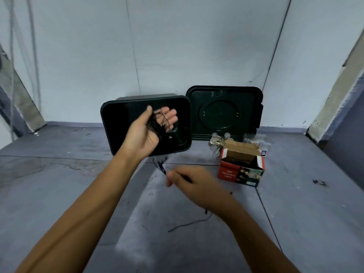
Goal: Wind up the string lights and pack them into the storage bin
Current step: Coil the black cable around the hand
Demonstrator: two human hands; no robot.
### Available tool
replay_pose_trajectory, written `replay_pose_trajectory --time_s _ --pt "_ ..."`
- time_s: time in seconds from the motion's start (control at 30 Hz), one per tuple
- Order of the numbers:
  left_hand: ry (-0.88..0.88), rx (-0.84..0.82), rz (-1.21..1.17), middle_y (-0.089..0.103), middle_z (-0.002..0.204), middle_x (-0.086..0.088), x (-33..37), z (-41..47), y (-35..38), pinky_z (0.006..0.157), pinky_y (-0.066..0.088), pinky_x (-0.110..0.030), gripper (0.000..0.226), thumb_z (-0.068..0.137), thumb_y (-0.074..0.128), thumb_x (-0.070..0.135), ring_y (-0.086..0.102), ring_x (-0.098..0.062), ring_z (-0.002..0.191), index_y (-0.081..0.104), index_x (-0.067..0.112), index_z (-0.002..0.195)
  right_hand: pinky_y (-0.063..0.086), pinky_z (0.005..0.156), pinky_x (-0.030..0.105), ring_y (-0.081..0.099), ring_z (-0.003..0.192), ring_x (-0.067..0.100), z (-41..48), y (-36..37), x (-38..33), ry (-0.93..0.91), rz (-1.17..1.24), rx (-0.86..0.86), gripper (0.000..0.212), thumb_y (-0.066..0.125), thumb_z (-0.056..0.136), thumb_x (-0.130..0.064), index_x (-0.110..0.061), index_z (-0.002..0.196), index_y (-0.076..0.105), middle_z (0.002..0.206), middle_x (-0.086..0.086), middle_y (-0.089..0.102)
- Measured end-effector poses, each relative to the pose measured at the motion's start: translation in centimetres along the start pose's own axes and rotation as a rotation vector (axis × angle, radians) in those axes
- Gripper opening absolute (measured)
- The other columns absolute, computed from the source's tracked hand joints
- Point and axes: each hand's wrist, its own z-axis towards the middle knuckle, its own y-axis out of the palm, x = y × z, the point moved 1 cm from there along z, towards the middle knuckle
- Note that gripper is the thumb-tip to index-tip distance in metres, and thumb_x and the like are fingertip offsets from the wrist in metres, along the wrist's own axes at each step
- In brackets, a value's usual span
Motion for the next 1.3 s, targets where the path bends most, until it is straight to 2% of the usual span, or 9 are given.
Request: replay_pose_trajectory --time_s 0.13,0.3,0.37,0.5,0.6,0.73,0.93,1.13,1.3 --pt "-0.178 -0.031 0.242 0.068 0.086 -0.013 -3.6 -1.7 0.1 0.069 0.057 -0.029 0.045 0.099 0.031 0.037 0.067 -0.02 0.079 0.06 0.002 0.097 0.038 0.052 0.012 0.047 0.052 -0.001 2.6 -4.1 -3.0 -0.085 -0.035 0.183 0.03 0.044 0.097 -0.025 -0.017 0.071 0.057 0.061 -0.008 0.05" --pt "-0.337 -0.284 0.38 0.052 0.048 -0.007 -4.9 -4.8 1.4 0.053 0.044 -0.028 0.08 0.084 0.019 0.068 0.047 -0.016 0.041 0.064 0.004 0.069 0.033 0.051 0.021 0.039 0.043 0.0 6.3 -7.1 -0.6 0.02 0.044 0.315 0.037 0.046 0.097 -0.028 -0.02 0.062 0.054 0.052 -0.009 0.042" --pt "-0.33 -0.351 0.275 0.044 0.042 0.0 -4.4 -5.3 1.5 0.052 0.045 -0.025 0.067 0.077 0.044 0.07 0.041 -0.012 0.036 0.066 0.008 0.064 0.028 0.043 0.016 0.033 0.036 0.001 6.9 -6.3 1.7 0.119 0.181 0.325 0.037 0.045 0.097 -0.027 -0.019 0.062 0.053 0.049 -0.008 0.037" --pt "-0.2 -0.434 0.005 0.043 0.046 0.007 -2.7 -4.6 1.8 0.053 0.049 -0.023 0.026 0.066 0.079 0.033 0.042 -0.005 0.038 0.066 0.01 0.068 0.03 0.042 0.021 0.036 0.042 0.007 5.2 -2.2 4.4 0.233 0.428 0.291 0.037 0.042 0.097 -0.033 -0.012 0.068 0.052 0.05 -0.004 0.042" --pt "-0.121 -0.38 -0.061 0.043 0.046 0.009 -0.8 -3.2 2.2 0.056 0.051 -0.022 0.018 0.073 0.071 0.028 0.042 -0.004 0.039 0.065 0.013 0.066 0.036 0.044 0.019 0.042 0.043 0.007 2.7 1.0 4.7 0.232 0.57 0.229 0.033 0.039 0.098 -0.032 -0.013 0.072 0.05 0.049 -0.008 0.045" --pt "0.041 -0.161 -0.111 0.044 0.048 0.008 1.6 -1.2 1.7 0.061 0.052 -0.021 0.045 0.095 0.037 0.026 0.045 -0.005 0.043 0.065 0.014 0.063 0.046 0.055 0.025 0.054 0.05 0.012 -0.2 3.9 5.6 0.286 0.591 0.181 0.015 0.044 0.097 -0.027 -0.016 0.089 0.052 0.054 -0.003 0.056" --pt "0.002 0.015 0.13 0.067 0.061 -0.002 -0.5 -0.2 0.1 0.066 0.056 -0.023 0.044 0.1 0.032 0.025 0.065 -0.012 0.057 0.065 0.003 0.082 0.034 0.051 0.015 0.041 0.05 0.0 -0.5 1.0 1.7 0.097 0.25 0.138 0.021 0.044 0.097 -0.026 -0.026 0.081 0.057 0.056 -0.011 0.045" --pt "-0.286 -0.106 0.458 0.057 0.05 -0.003 -4.2 -3.7 1.1 0.054 0.048 -0.028 0.056 0.098 0.027 0.044 0.052 -0.015 0.045 0.055 -0.002 0.085 0.038 0.053 0.011 0.049 0.052 -0.002 4.0 -4.8 -1.3 -0.035 0.055 0.32 0.031 0.048 0.095 -0.03 -0.015 0.071 0.059 0.058 -0.01 0.054" --pt "-0.372 -0.281 0.344 0.037 0.036 0.002 -3.7 -5.5 2.3 0.049 0.044 -0.025 0.069 0.079 0.029 0.064 0.036 -0.011 0.032 0.059 0.004 0.062 0.029 0.041 0.009 0.041 0.038 0.001 6.1 -5.0 1.5 0.092 0.321 0.324 0.037 0.053 0.094 -0.028 -0.001 0.068 0.053 0.04 -0.012 0.044"
